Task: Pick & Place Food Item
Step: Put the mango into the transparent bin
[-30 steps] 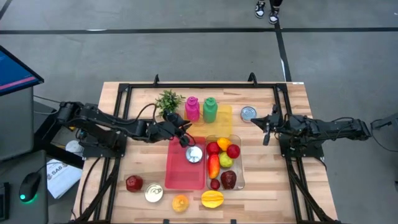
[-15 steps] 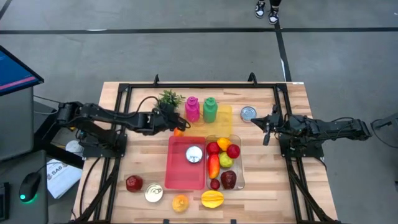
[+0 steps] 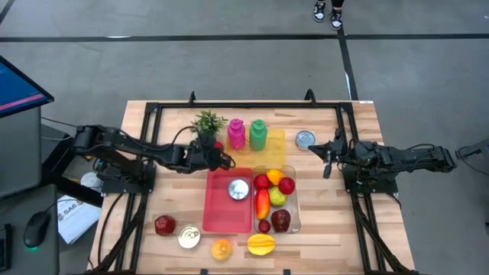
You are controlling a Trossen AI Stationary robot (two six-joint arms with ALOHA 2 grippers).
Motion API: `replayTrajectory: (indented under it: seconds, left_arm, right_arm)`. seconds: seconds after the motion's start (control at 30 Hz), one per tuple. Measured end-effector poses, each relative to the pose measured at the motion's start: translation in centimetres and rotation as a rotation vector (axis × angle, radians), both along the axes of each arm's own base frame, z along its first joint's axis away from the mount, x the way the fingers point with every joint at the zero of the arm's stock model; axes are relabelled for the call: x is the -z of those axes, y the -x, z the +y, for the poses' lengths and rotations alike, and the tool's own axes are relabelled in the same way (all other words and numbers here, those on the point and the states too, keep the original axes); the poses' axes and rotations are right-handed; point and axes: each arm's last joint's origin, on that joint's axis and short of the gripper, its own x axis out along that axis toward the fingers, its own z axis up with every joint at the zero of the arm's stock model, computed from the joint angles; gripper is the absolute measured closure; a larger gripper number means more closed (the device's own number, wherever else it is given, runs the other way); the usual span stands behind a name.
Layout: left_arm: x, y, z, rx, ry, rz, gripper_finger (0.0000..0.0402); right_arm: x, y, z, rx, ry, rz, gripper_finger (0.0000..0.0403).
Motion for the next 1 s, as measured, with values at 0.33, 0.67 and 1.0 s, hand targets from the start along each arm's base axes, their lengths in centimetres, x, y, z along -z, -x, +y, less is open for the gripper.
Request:
replayTrajectory:
  seconds: [0.33, 0.67, 1.0]
  left_arm:
    - [0.2, 0.0, -1.7, 0.035, 0.020, -0.020, 0.0401]
    - [1.0, 0.5, -1.9, -0.059, 0.095, -0.015, 0.0401]
    - [3.2, -0.3, -1.9, -0.085, 0.096, 0.048, 0.0401]
  right_arm:
    - [0.0, 0.0, 0.0, 0.000, 0.000, 0.003, 0.0401]
    - [0.0, 0.0, 0.0, 0.000, 0.000, 0.004, 0.0401]
    - [0.2, 0.1, 0.0, 0.002, 0.001, 0.023, 0.0401]
